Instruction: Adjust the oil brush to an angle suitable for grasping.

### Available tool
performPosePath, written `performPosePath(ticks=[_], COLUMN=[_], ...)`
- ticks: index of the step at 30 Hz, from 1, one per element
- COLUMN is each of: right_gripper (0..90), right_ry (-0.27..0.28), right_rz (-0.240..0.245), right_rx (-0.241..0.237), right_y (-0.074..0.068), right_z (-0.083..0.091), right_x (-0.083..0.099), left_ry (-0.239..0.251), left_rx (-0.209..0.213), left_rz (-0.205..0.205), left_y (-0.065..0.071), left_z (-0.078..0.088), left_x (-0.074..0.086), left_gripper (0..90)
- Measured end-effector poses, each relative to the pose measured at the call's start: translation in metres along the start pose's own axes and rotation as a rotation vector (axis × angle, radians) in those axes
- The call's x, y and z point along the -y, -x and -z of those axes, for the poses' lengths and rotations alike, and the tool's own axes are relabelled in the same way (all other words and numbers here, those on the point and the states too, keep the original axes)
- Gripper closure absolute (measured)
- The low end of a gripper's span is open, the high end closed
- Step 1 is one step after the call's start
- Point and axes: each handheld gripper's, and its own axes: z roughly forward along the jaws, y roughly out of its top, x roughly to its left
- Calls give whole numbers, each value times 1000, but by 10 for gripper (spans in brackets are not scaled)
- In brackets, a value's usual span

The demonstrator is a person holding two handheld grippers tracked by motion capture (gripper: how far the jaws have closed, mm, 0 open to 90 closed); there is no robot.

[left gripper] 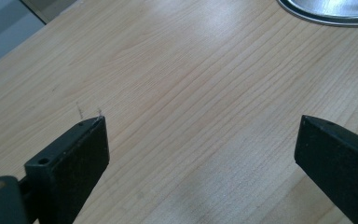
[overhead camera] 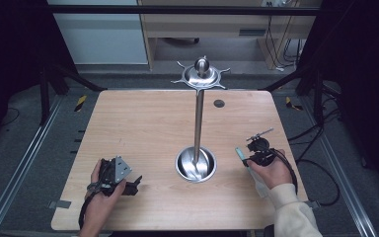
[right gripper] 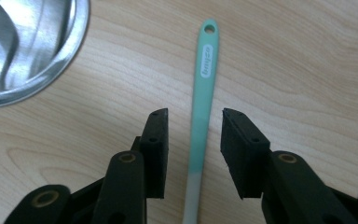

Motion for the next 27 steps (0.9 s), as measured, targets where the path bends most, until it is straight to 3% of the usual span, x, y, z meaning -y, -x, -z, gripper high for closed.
performPosePath(ticks=[1, 2, 6, 11, 27], right_gripper=[609, 597, 637, 697, 769], right_ry=[0, -40, -70, -146, -216], right_rz=[0, -23, -13, -22, -38], right_rx=[0, -7, -4, 5, -9], right_y=[0, 1, 1, 2, 3], right_z=[0, -1, -4, -12, -20], right_x=[0, -3, -4, -2, 0], left_ry=[0, 1, -4, -1, -2], left_rx=[0, 2, 1, 8, 9], left_rz=[0, 1, -3, -3, -5], left_y=[0, 0, 0, 1, 1], left_z=[0, -1, -1, -1, -1], left_x=[0, 0, -1, -1, -1], left_gripper=[26, 26, 26, 26, 26])
